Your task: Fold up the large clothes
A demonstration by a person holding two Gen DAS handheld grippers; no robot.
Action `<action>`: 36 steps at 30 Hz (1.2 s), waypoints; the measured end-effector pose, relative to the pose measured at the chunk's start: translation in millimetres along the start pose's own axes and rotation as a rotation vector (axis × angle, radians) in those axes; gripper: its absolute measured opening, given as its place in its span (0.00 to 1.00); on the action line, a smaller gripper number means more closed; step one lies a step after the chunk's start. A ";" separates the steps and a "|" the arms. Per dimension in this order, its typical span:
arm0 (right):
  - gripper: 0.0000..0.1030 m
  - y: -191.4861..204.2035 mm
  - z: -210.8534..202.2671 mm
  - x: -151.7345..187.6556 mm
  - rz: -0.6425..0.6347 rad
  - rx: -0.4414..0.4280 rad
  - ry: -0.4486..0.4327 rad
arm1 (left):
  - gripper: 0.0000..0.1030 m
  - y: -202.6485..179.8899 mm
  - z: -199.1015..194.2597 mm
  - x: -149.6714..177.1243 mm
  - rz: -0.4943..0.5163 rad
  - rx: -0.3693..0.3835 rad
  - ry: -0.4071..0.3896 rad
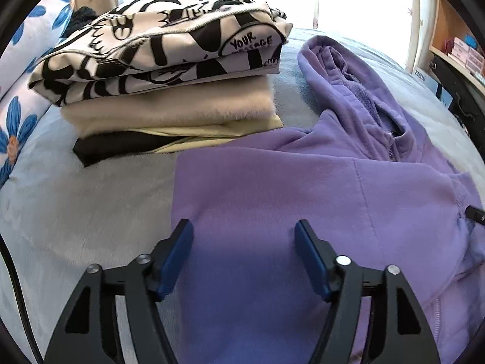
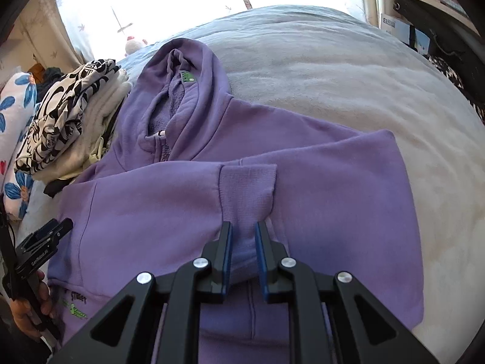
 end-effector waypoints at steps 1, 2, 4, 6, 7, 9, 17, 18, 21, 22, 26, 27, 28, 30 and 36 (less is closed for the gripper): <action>0.14 0.1 -2.4 2.3 0.007 -0.012 0.002 | 0.68 -0.2 -5.3 0.7 -0.011 0.011 0.003; 0.14 0.5 -4.1 3.5 0.010 -0.018 0.001 | 0.68 -0.8 -9.8 1.6 -0.018 0.022 0.006; 0.14 1.7 -8.6 7.4 0.013 -0.026 0.005 | 0.68 -1.2 -22.8 4.3 -0.034 0.036 0.002; 0.14 3.6 -13.5 12.1 0.013 -0.027 0.011 | 0.68 -0.2 -33.7 8.0 -0.041 0.046 -0.003; 0.14 4.4 -17.7 15.2 0.014 -0.022 0.011 | 0.68 0.5 -38.8 9.4 -0.045 0.051 -0.004; 0.14 6.6 -24.0 18.2 0.011 -0.018 0.005 | 0.68 -0.7 -50.5 13.0 -0.048 0.072 -0.011; 0.14 17.1 -49.7 29.2 0.010 -0.001 0.004 | 0.68 -6.7 -93.9 24.2 0.017 0.076 -0.045; 0.14 18.7 -52.2 30.3 0.007 0.008 0.004 | 0.69 -6.4 -99.6 25.6 0.024 0.076 -0.052; 0.15 23.9 -58.7 33.9 -0.004 0.024 0.005 | 0.69 -7.6 -116.3 31.3 0.046 0.078 -0.072; 0.15 25.4 -61.1 35.3 -0.004 0.023 0.004 | 0.69 -8.5 -121.1 32.6 0.051 0.081 -0.075; 0.15 31.5 -71.2 41.0 0.001 0.009 0.002 | 0.73 -12.6 -138.2 38.3 0.069 0.092 -0.085; 0.15 32.7 -73.1 41.6 -0.001 0.008 0.000 | 0.73 -14.5 -142.0 39.8 0.074 0.094 -0.087; 0.15 34.2 -76.4 43.1 -0.005 0.006 -0.004 | 0.74 -15.7 -144.5 41.6 0.076 0.097 -0.088; 0.20 36.5 -84.3 47.3 -0.015 0.007 -0.012 | 0.75 -18.3 -151.6 47.0 0.077 0.111 -0.084; 0.34 40.1 -108.3 60.3 -0.047 0.012 -0.050 | 0.77 -23.9 -172.8 63.7 0.079 0.138 -0.078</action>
Point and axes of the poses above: each gripper's, at about its wrist camera, not at the fingertips, and z roughly the way its jaws point, y to its left, x to its underside, the point moved 4 cm from there along z, roughly the way its jaws point, and after that the axes turned 2 degrees about y, right-handed, at the moved point
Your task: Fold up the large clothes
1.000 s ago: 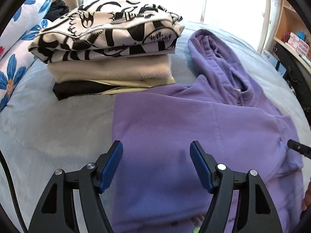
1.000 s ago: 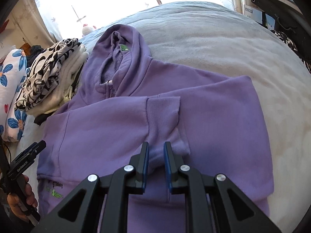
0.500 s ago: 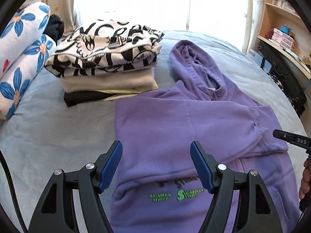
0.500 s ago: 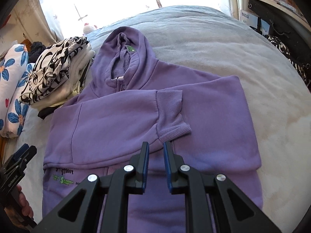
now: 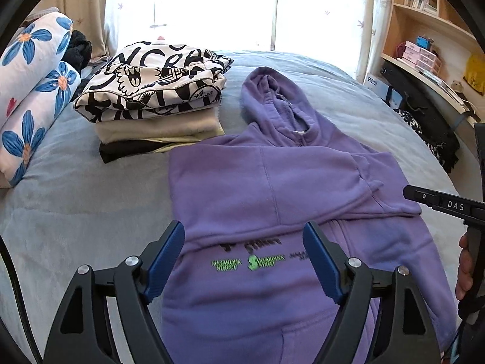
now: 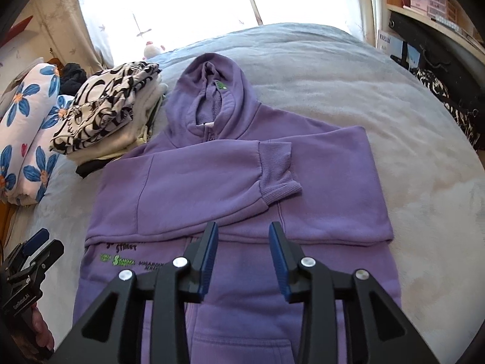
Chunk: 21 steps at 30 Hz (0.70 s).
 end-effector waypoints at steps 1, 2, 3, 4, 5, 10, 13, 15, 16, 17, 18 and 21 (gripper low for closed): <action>0.34 0.4 -4.6 2.9 -0.004 0.000 -0.003 | 0.77 -0.8 -2.8 2.2 0.000 0.002 0.000; 0.34 0.5 -7.9 5.3 -0.006 0.000 -0.005 | 0.77 -1.6 -6.6 4.9 -0.001 0.004 0.001; 0.34 0.5 -10.7 7.2 -0.008 -0.003 -0.006 | 0.77 -2.2 -9.1 6.8 -0.003 0.004 0.000; 0.34 0.6 -15.0 10.7 -0.012 -0.004 -0.008 | 0.77 -2.3 -12.6 9.0 -0.006 0.005 0.000; 0.34 0.5 -18.4 13.2 -0.014 -0.004 -0.009 | 0.77 -1.8 -15.6 10.7 -0.011 0.006 -0.001; 0.34 0.5 -34.9 26.5 -0.029 -0.004 -0.023 | 0.77 1.0 -33.8 21.0 -0.023 -0.003 -0.010; 0.34 -0.7 -47.5 35.7 -0.046 0.001 -0.039 | 0.77 5.6 -47.4 29.6 -0.023 -0.011 -0.008; 0.34 -1.3 -56.1 41.7 -0.058 0.001 -0.051 | 0.77 10.0 -56.6 35.1 -0.022 -0.013 -0.009; 0.34 -2.0 -60.1 44.6 -0.065 0.004 -0.057 | 0.77 12.1 -62.4 38.6 -0.023 -0.017 -0.010; 0.34 -2.6 -65.5 48.2 -0.073 0.009 -0.064 | 0.78 14.7 -67.4 41.1 -0.024 -0.020 -0.011; 0.34 -3.2 -69.1 50.5 -0.079 0.011 -0.069 | 0.78 17.0 -72.8 44.1 -0.025 -0.026 -0.014; 0.34 -6.2 -83.3 59.1 -0.093 0.016 -0.091 | 0.78 24.6 -91.0 52.9 -0.028 -0.050 -0.028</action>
Point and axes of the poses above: each gripper's, at about its wrist camera, not at the fingertips, and z roughly the way its jaws point, y to its left, x to its underside, the point moved 4 cm from there along z, roughly the way its jaws point, and after that the axes turned 2 degrees about y, right-handed, at the moved point
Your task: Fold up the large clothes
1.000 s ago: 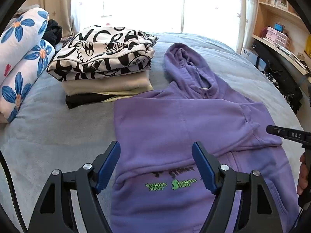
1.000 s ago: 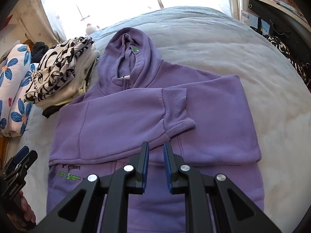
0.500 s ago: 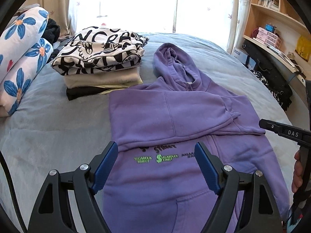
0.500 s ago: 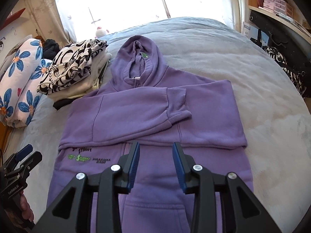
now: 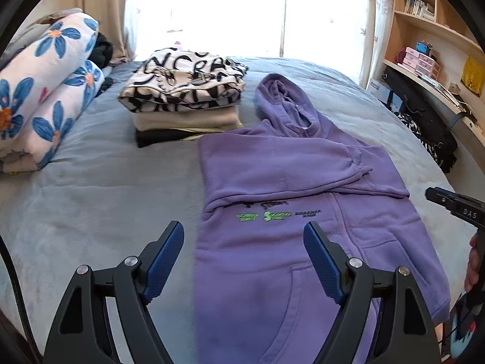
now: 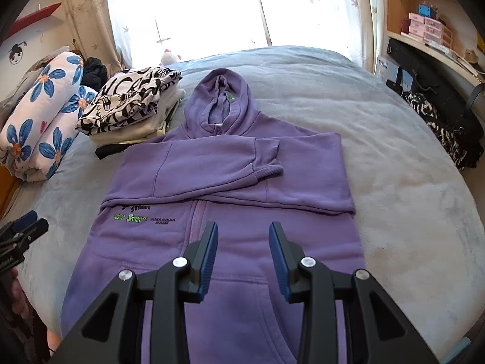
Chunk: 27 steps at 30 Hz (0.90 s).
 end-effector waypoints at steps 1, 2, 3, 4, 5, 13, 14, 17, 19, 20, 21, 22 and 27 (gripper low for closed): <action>0.34 -0.8 -4.1 1.8 0.000 -0.001 -0.006 | 0.78 2.7 -4.9 2.5 -0.004 -0.004 -0.002; 0.34 -1.5 -9.4 4.3 0.002 -0.003 -0.014 | 0.78 5.2 -9.2 4.9 -0.010 -0.004 -0.002; 0.34 -2.3 -13.4 6.1 0.002 -0.005 -0.021 | 0.78 7.4 -14.0 8.1 -0.017 -0.003 -0.001; 0.34 -2.6 -19.1 9.1 0.003 -0.008 -0.030 | 0.78 8.7 -17.2 10.4 -0.022 -0.002 0.001; 0.34 -3.1 -22.5 11.2 0.002 -0.008 -0.035 | 0.78 10.9 -20.7 13.1 -0.027 -0.004 0.002; 0.34 -11.3 -48.2 39.6 -0.014 -0.018 -0.050 | 0.78 30.6 -45.3 52.4 -0.068 -0.021 0.034; 0.34 -14.2 -51.7 45.3 -0.016 -0.020 -0.052 | 0.78 32.9 -46.2 58.3 -0.069 -0.025 0.042; 0.34 -22.5 -56.2 58.8 -0.017 -0.032 -0.047 | 0.78 39.9 -44.3 78.6 -0.082 -0.022 0.084; 0.41 -32.1 -57.0 70.3 -0.010 -0.040 -0.034 | 0.78 45.7 -39.2 94.4 -0.106 -0.008 0.122; 0.48 -37.1 -57.2 76.0 -0.004 -0.038 -0.029 | 0.78 48.6 -35.3 103.3 -0.123 0.010 0.146; 0.51 -41.6 -57.4 80.8 0.002 -0.035 -0.026 | 0.78 49.5 -32.7 108.6 -0.133 0.019 0.162; 0.55 -47.0 -57.5 86.6 0.009 -0.028 -0.021 | 0.78 52.6 -27.4 119.0 -0.157 0.039 0.193; 0.55 -84.5 -52.9 115.7 0.070 0.000 0.055 | 0.78 60.0 -7.0 152.1 -0.236 0.121 0.299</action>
Point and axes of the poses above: each gripper's, at about its wrist camera, not at the fingertips, and z roughly the way its jaws point, y to its left, x to its underside, the point moved 4 cm from there along z, roughly the way its jaws point, and after that the axes turned 2 degrees about y, right-handed, at the moved point
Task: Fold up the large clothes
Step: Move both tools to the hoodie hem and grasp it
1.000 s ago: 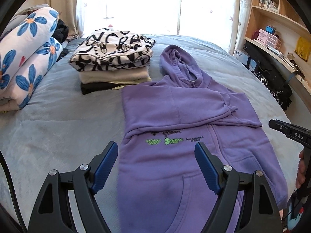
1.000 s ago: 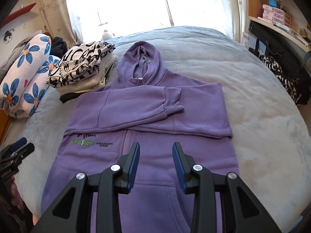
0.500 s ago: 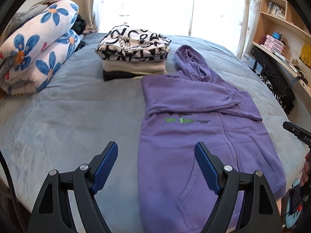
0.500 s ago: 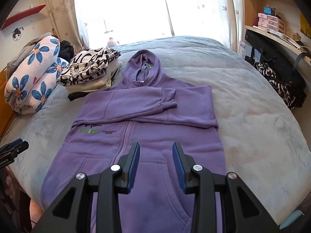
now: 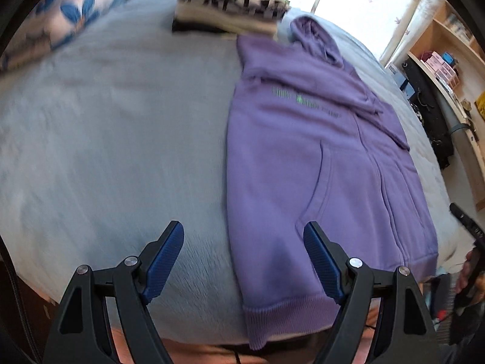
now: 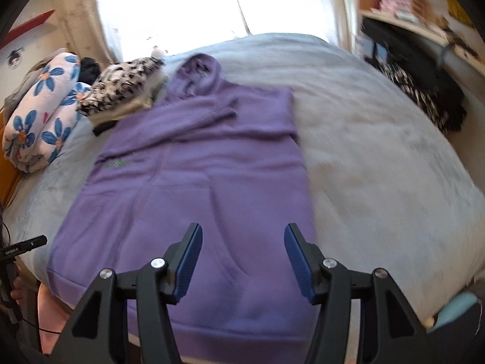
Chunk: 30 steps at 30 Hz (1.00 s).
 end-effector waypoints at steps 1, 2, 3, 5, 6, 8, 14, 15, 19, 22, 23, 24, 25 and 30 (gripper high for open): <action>0.55 -10.6 1.2 4.8 0.019 0.002 0.016 | 0.78 2.5 6.8 5.2 -0.011 0.022 0.028; 0.55 -21.9 2.6 10.1 0.039 0.007 0.033 | 0.78 3.3 10.3 7.8 -0.014 0.032 0.039; 0.55 -32.6 4.4 15.3 0.059 0.011 0.048 | 0.78 3.8 15.4 11.2 -0.011 0.048 0.053; 0.55 -48.8 8.3 25.0 0.096 0.000 0.075 | 0.78 3.0 21.0 15.2 -0.001 0.047 0.055; 0.55 -57.6 11.8 30.6 0.128 -0.020 0.096 | 0.78 1.8 23.2 15.8 0.004 0.054 0.053; 0.55 -69.7 18.9 40.8 0.182 -0.060 0.139 | 0.78 0.0 25.5 14.8 0.009 0.066 0.051; 0.55 -78.9 30.2 66.7 0.246 -0.183 0.221 | 0.78 -8.8 29.9 13.5 0.039 0.099 0.069; 0.55 -75.7 29.8 70.0 0.240 -0.203 0.228 | 0.78 -10.6 29.9 15.8 0.046 0.111 0.074; 0.55 -62.9 31.7 80.5 0.237 -0.306 0.269 | 0.78 -16.6 28.3 23.5 0.066 0.164 0.093; 0.55 -54.0 33.9 87.0 0.234 -0.351 0.277 | 0.78 -20.6 30.0 29.1 0.078 0.191 0.101; 0.55 -51.6 34.2 89.6 0.222 -0.349 0.275 | 0.78 -20.3 31.0 29.7 0.077 0.190 0.102; 0.55 -49.9 35.2 89.7 0.217 -0.345 0.271 | 0.78 -20.3 33.1 29.7 0.072 0.191 0.105; 0.55 -48.8 36.7 89.6 0.221 -0.351 0.268 | 0.78 -20.1 34.5 29.4 0.067 0.196 0.107; 0.55 -49.0 44.2 89.3 0.238 -0.361 0.266 | 0.78 -15.8 44.1 26.4 0.039 0.240 0.129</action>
Point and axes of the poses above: each gripper's, at about its wrist camera, not at the fingertips, and z roughly the way its jaws point, y to its left, x to its underside, the point moved 4 cm from there along z, roughly the way its jaws point, and after that the axes turned 2 degrees about y, right-handed, at the moved point
